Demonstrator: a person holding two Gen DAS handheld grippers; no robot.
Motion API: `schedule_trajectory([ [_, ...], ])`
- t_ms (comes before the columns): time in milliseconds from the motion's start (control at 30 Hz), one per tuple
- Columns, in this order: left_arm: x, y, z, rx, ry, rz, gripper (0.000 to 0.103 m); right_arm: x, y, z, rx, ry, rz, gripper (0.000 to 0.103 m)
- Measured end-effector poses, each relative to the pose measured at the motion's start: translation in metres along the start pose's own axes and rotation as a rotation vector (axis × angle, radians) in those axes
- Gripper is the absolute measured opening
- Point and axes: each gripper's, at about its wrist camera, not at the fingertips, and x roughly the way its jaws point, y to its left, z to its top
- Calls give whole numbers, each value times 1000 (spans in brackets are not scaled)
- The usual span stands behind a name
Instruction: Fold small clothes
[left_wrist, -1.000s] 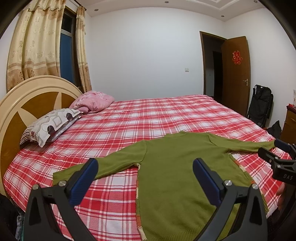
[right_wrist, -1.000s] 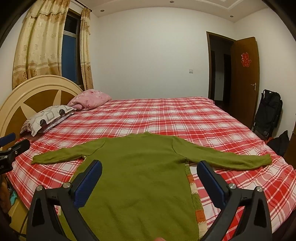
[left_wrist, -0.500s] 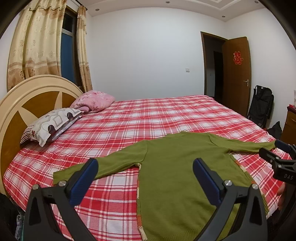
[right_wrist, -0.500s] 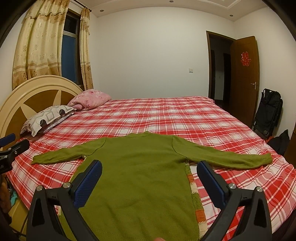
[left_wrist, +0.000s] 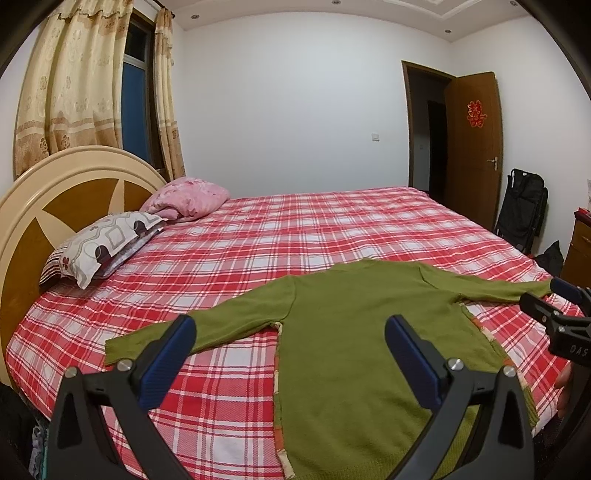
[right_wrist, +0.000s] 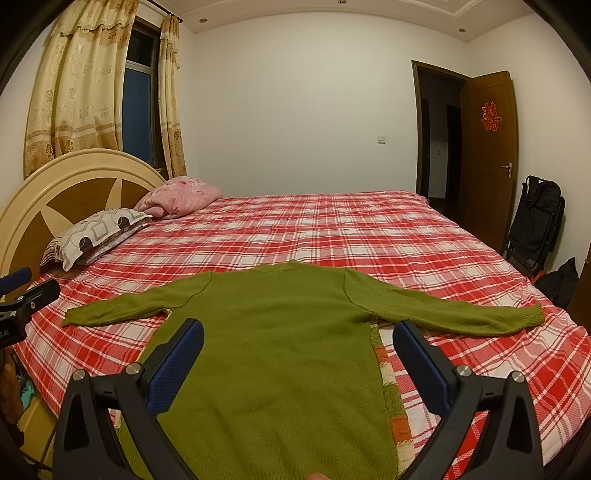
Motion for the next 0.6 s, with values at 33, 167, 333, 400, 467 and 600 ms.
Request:
schedule_trajectory([
  [33,1,1,0,-2,2,2,103,0,-1,0,2,2,3,102],
  [167,4,1,-1,-4,5,5,103,1,-2,0,6,3,1,102],
  [333,6,0,-1,-1,5,8,103,4,-6,-1,18,9,4,102],
  [400,7,0,-1,2,7,8,103,5,-9,-2,23,12,8,102],
  [467,11,0,-1,8,13,10,103,7,-11,-3,23,11,9,102],
  [600,22,-4,-1,18,29,4,103,11,-15,-5,24,24,1,102],
])
